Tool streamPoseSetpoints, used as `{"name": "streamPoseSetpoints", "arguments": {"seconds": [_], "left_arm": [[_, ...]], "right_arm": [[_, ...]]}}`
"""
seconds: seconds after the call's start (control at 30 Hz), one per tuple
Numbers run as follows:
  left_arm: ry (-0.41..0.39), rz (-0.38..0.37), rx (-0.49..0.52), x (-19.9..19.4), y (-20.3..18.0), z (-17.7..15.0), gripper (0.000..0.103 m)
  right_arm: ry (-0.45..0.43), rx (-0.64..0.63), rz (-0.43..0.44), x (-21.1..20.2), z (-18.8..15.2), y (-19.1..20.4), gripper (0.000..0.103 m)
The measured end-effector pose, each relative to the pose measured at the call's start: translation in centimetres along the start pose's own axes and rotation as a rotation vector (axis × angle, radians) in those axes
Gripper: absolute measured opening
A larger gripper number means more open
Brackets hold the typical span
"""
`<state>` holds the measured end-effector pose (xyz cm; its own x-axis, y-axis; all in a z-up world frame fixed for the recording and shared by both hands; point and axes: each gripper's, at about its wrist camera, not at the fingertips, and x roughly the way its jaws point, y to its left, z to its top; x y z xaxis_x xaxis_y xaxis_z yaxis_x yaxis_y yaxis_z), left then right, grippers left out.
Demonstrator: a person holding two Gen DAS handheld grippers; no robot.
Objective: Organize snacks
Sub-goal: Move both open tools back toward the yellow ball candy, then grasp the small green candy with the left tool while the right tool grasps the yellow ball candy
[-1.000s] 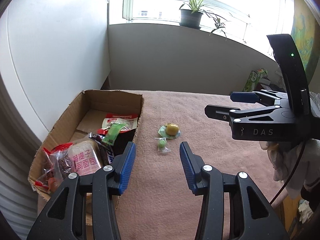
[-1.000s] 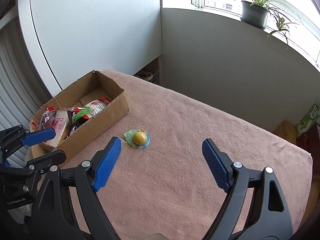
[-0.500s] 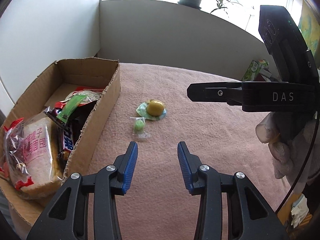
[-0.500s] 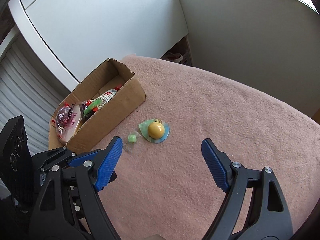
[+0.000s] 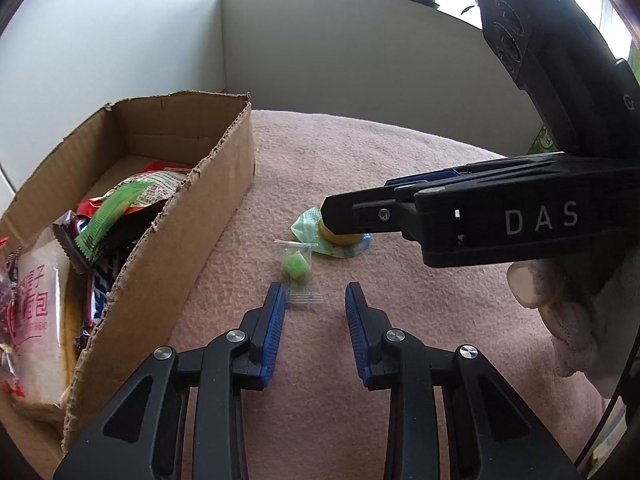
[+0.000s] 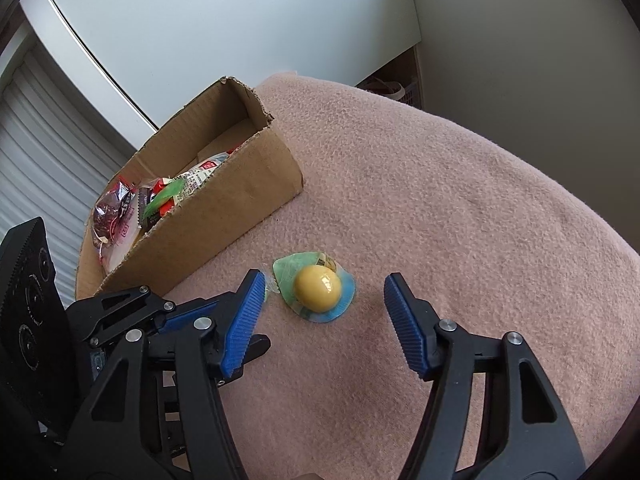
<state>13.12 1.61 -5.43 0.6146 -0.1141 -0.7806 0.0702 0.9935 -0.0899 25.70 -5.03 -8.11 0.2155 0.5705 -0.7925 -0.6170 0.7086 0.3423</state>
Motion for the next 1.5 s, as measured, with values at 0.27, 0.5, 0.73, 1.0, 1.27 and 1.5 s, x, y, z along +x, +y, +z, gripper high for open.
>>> {"name": "streamPoseSetpoints", "arguments": {"seconds": [0.27,0.5,0.73,1.0,1.27,1.5], "left_arm": [[-0.013,0.014,-0.03,-0.1,0.3,0.1,0.029],[0.004,0.028,-0.013,0.4,0.2,0.4,0.03],[-0.003,0.052,0.02,1.4,-0.4,1.0,0.033],[-0.001,0.002,-0.002,2.0,0.4,1.4,0.023],[-0.001,-0.014,0.019,1.1,0.3,0.6,0.023],[-0.002,-0.045,0.025,-0.3,0.3,-0.6,0.023]], "right_arm": [[-0.002,-0.044,-0.038,0.6,-0.4,0.1,0.06],[0.008,-0.073,-0.053,1.0,-0.4,0.7,0.06],[-0.001,-0.104,-0.093,1.3,-0.5,1.1,0.042],[-0.008,-0.104,-0.105,1.2,-0.6,1.2,0.034],[-0.014,-0.072,-0.119,0.0,-1.9,0.5,0.034],[-0.037,-0.038,-0.136,-1.8,-3.3,-0.1,0.034]]}}
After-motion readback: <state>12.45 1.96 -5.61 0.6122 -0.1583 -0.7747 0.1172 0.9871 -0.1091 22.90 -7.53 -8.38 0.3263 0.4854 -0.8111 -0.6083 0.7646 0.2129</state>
